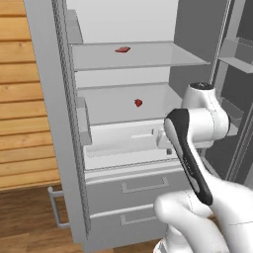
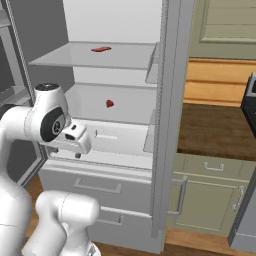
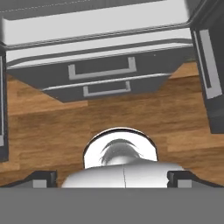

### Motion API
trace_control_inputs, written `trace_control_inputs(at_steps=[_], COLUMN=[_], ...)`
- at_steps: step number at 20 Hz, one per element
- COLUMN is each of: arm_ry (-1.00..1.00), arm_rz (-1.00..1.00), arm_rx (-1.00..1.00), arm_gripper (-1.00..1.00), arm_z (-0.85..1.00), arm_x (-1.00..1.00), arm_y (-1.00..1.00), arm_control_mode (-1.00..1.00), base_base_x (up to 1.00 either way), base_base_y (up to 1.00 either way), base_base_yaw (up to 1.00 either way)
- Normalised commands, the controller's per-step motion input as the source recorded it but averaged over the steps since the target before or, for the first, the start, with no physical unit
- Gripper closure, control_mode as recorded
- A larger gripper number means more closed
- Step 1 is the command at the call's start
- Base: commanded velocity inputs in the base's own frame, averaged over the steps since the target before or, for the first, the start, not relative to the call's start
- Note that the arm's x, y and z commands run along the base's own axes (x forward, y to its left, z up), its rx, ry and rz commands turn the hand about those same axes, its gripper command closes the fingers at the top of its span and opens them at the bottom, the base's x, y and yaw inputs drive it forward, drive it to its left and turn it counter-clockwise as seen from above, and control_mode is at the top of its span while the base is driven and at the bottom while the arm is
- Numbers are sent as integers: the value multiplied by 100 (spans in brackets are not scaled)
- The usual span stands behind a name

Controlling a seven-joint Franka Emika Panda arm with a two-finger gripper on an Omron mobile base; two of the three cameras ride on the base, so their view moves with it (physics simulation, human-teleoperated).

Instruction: Take the strawberry from the fridge and place it on top of the pancake, located on the dining counter.

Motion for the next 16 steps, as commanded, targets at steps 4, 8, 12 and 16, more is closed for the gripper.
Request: trace_control_inputs(at_steps=[4, 8, 12, 16], arm_ry=[-37, -11, 2, 0], arm_rz=[-1, 1, 4, 0], arm_rx=[-1, -4, -4, 0], arm_gripper=[-100, -100, -100, -100], arm_z=[2, -3, -15, -32], arm_x=[-27, 0, 0, -22], arm_y=[-22, 0, -3, 0], arm_control_mode=[-100, -100, -100, -100], base_base_x=[0, 0, 0, 0], base_base_y=[0, 0, 0, 0], base_base_yaw=[0, 0, 0, 0])
